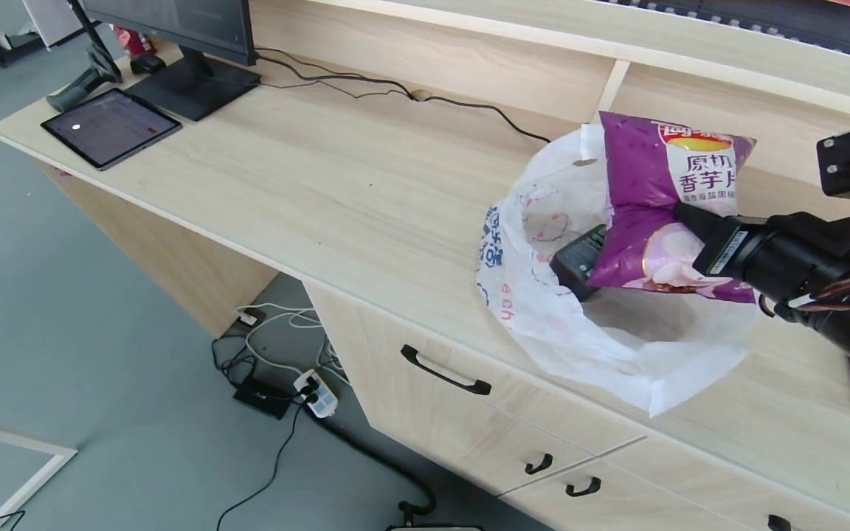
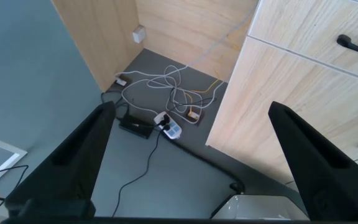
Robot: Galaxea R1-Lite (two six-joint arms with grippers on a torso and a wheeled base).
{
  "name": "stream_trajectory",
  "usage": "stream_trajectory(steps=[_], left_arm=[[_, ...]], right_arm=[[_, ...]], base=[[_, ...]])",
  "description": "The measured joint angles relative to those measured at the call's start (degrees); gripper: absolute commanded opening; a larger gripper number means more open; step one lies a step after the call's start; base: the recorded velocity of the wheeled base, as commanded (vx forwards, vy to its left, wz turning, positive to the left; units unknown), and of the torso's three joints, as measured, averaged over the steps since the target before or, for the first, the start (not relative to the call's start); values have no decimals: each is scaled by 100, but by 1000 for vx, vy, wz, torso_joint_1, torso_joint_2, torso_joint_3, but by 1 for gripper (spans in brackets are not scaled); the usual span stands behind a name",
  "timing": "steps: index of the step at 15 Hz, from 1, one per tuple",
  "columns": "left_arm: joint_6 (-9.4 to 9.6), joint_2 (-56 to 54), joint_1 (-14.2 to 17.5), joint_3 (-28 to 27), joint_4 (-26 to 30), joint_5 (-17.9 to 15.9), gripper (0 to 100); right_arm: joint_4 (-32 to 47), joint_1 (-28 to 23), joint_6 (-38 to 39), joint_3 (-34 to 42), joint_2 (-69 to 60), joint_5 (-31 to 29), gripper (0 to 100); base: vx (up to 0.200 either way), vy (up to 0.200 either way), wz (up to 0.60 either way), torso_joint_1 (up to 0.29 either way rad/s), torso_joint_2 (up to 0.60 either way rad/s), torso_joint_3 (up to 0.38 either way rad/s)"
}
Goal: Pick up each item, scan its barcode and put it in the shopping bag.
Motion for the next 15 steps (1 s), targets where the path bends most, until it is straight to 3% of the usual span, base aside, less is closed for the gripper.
stream_trajectory(steps=[3,6,9,15], left_arm=[[17,0,7,0,0,0,100],[20,0,7,0,2,2,100],[28,0,5,0,0,2,100],[20,0,5,0,0,2,100]], right_arm=[[-38,-41,-574,156,-13,44,0],[-205,546,-917,457,-24,169,0],[-240,1014,-959,514,66,249,0],[-282,1095,-695,402,154,235,0]], base=[[0,0,0,0,0,0],[0,0,0,0,0,0],[0,0,0,0,0,0],[0,0,0,0,0,0]])
